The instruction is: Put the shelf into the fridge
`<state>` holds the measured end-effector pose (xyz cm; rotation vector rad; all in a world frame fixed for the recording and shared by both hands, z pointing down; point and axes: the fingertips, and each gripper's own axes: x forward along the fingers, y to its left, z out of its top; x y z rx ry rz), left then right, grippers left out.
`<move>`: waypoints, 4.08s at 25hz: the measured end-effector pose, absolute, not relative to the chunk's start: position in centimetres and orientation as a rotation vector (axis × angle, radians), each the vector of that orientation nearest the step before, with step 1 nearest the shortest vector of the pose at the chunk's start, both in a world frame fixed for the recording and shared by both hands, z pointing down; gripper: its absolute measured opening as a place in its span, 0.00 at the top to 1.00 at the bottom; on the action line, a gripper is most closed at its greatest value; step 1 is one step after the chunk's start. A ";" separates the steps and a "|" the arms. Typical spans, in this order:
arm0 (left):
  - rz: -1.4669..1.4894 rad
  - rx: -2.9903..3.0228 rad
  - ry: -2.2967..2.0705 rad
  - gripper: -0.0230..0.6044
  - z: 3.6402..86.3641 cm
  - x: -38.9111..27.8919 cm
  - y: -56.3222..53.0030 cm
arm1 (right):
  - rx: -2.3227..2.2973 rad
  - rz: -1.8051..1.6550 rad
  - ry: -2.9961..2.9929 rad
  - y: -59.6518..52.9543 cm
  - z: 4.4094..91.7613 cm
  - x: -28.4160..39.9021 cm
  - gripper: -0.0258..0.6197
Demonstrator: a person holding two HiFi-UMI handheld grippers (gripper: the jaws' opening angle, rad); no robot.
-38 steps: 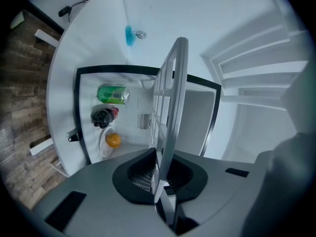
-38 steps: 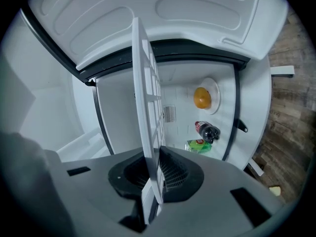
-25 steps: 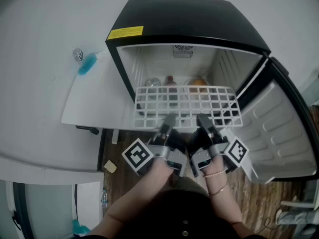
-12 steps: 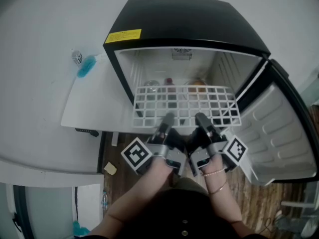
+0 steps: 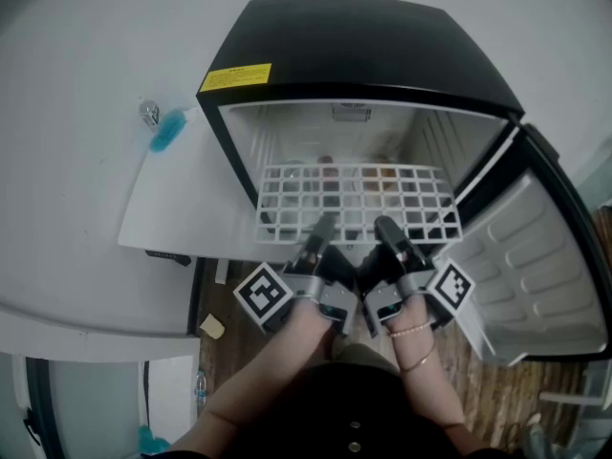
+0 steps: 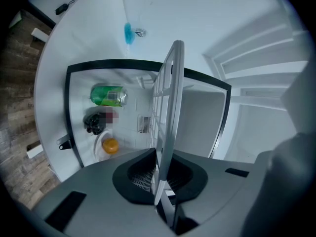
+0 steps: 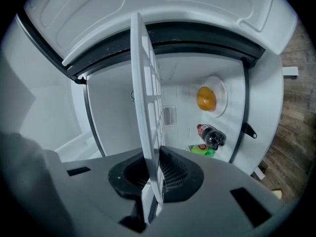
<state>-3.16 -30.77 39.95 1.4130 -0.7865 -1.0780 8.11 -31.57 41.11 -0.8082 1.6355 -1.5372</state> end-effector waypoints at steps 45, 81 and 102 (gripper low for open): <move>-1.108 1.460 -0.809 0.91 40.0 -4.1 -40.6 | -0.814 -1.503 1.728 -41.6 41.1 7.2 0.91; -1.078 1.532 -0.810 0.87 39.4 -3.9 -39.9 | -0.790 -1.440 1.810 -41.1 40.2 6.1 0.84; -0.833 1.824 -0.798 0.87 38.2 -2.0 -30.9 | -0.965 -1.153 2.133 -31.7 37.8 5.3 0.84</move>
